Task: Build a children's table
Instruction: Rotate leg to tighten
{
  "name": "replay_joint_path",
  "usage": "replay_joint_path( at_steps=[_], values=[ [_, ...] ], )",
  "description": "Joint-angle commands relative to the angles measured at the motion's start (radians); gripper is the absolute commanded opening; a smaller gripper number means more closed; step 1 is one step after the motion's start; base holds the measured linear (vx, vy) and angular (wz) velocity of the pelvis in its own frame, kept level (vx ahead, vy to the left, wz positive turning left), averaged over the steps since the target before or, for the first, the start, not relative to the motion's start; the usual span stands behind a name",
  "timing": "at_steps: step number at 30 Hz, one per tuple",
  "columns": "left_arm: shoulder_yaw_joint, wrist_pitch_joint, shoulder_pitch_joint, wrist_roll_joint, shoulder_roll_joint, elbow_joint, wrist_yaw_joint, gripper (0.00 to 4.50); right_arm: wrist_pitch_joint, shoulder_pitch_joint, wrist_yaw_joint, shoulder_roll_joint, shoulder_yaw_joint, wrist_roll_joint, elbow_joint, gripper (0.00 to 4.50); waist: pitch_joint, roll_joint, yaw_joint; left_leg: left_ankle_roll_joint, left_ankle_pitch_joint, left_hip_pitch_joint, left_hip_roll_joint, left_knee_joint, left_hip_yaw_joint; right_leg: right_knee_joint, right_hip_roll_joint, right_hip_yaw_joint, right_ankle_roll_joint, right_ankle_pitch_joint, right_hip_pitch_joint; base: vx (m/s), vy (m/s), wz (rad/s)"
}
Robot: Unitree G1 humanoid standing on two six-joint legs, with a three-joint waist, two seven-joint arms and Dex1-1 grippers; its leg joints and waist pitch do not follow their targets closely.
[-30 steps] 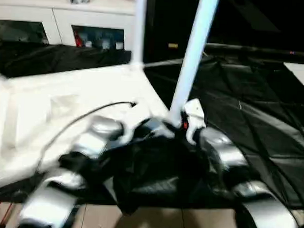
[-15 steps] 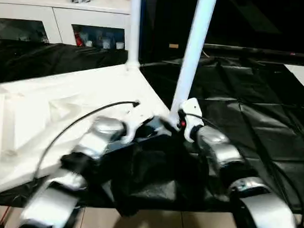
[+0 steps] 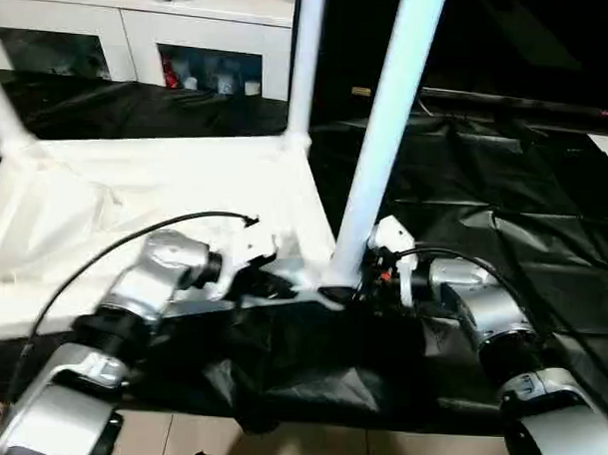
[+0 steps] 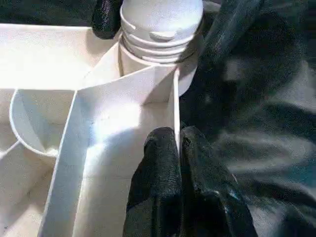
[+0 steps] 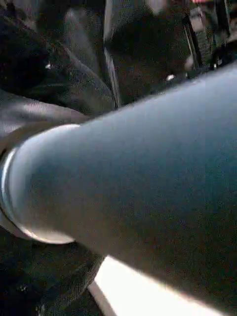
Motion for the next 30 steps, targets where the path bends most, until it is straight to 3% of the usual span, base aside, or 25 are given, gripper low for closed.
replay_joint_path(
  at_steps=[1, 3, 11, 13, 15, 18, 21, 23, 25, 27, 30],
  values=[
    [-0.052, 0.002, 0.016, 0.004, -0.016, -0.004, -0.047, 0.00, 0.024, 0.001, 0.014, 0.003, 0.019, 0.000, -0.035, 3.61, -0.057, 0.006, 0.001, 0.014, -0.341, 0.012, 0.005, -0.067, 0.013, -0.069, -0.030, 0.023, -0.207, -0.322, 0.044, 0.000, 0.000, 0.00],
    [-0.049, -0.007, 0.011, 0.006, -0.015, 0.007, -0.052, 0.00, 0.047, 0.007, 0.021, 0.003, 0.024, 0.002, -0.051, 3.27, -0.057, 0.005, 0.002, 0.009, -0.340, 0.010, 0.004, -0.068, 0.012, -0.069, -0.031, 0.023, -0.199, -0.328, 0.045, 0.000, 0.000, 0.00],
    [-0.039, 0.000, 0.000, 0.005, -0.016, 0.026, -0.035, 0.00, 0.067, 0.020, 0.022, 0.017, 0.030, 0.000, -0.061, 2.81, -0.059, 0.004, 0.005, 0.010, -0.305, 0.008, 0.004, -0.067, 0.013, -0.064, -0.031, 0.023, -0.204, -0.284, 0.047, 0.000, 0.000, 0.00],
    [-0.029, 0.010, -0.005, 0.009, -0.027, 0.035, 0.004, 0.00, 0.069, 0.023, 0.001, 0.027, 0.021, 0.003, -0.056, 2.78, -0.059, 0.005, 0.004, 0.009, -0.308, 0.009, 0.004, -0.067, 0.013, -0.064, -0.031, 0.023, -0.208, -0.279, 0.046, 0.000, 0.000, 0.00],
    [-0.001, 0.027, -0.036, 0.033, -0.069, 0.083, 0.142, 0.00, 0.049, 0.020, -0.131, 0.072, -0.016, -0.006, -0.015, 2.74, -0.055, 0.005, 0.002, -0.001, -0.338, 0.013, 0.001, -0.068, 0.013, -0.073, -0.032, 0.024, -0.195, -0.334, 0.040, 0.000, 0.000, 0.00],
    [0.011, 0.044, -0.061, 0.050, -0.102, 0.116, 0.232, 0.00, 0.035, -0.001, -0.307, 0.125, -0.066, -0.012, 0.047, 2.73, -0.052, 0.008, -0.005, -0.026, -0.384, 0.016, -0.003, -0.071, 0.006, -0.085, -0.037, 0.022, -0.160, -0.450, 0.035, 0.000, 0.000, 0.00],
    [0.015, 0.059, -0.082, 0.062, -0.136, 0.139, 0.296, 0.00, 0.065, -0.023, -0.447, 0.175, -0.105, -0.006, 0.094, 2.72, -0.051, 0.010, -0.014, -0.030, -0.423, 0.015, -0.006, -0.073, -0.001, -0.096, -0.037, 0.016, -0.121, -0.532, 0.034, 0.000, 0.000, 0.00],
    [0.028, 0.078, -0.105, 0.064, -0.187, 0.161, 0.380, 0.00, 0.071, -0.043, -0.594, 0.234, -0.130, -0.011, 0.134, 2.72, -0.052, 0.014, -0.020, -0.037, -0.440, 0.021, -0.007, -0.070, -0.001, -0.100, -0.036, 0.016, -0.115, -0.545, 0.027, 0.000, 0.000, 0.00],
    [0.028, 0.077, -0.111, 0.069, -0.205, 0.169, 0.405, 0.00, 0.069, -0.054, -0.646, 0.257, -0.133, -0.020, 0.149, 2.72, -0.051, 0.015, -0.027, -0.038, -0.450, 0.018, -0.009, -0.071, -0.004, -0.102, -0.034, 0.015, -0.114, -0.546, 0.027, 0.000, 0.000, 0.00],
    [0.016, 0.062, -0.117, 0.083, -0.233, 0.181, 0.431, 0.00, 0.024, -0.065, -0.675, 0.291, -0.104, -0.060, 0.161, 2.72, -0.052, 0.017, -0.031, -0.028, -0.464, 0.018, -0.010, -0.071, -0.005, -0.105, -0.034, 0.014, -0.110, -0.547, 0.026, 0.000, 0.000, 0.00],
    [0.009, 0.050, -0.117, 0.084, -0.239, 0.182, 0.418, 0.00, -0.004, -0.071, -0.635, 0.292, -0.104, -0.057, 0.160, 3.42, -0.053, 0.015, -0.030, -0.012, -0.462, 0.016, -0.009, -0.071, -0.004, -0.106, -0.034, 0.015, -0.112, -0.534, 0.027, 0.000, 0.000, 0.00]
  ],
)
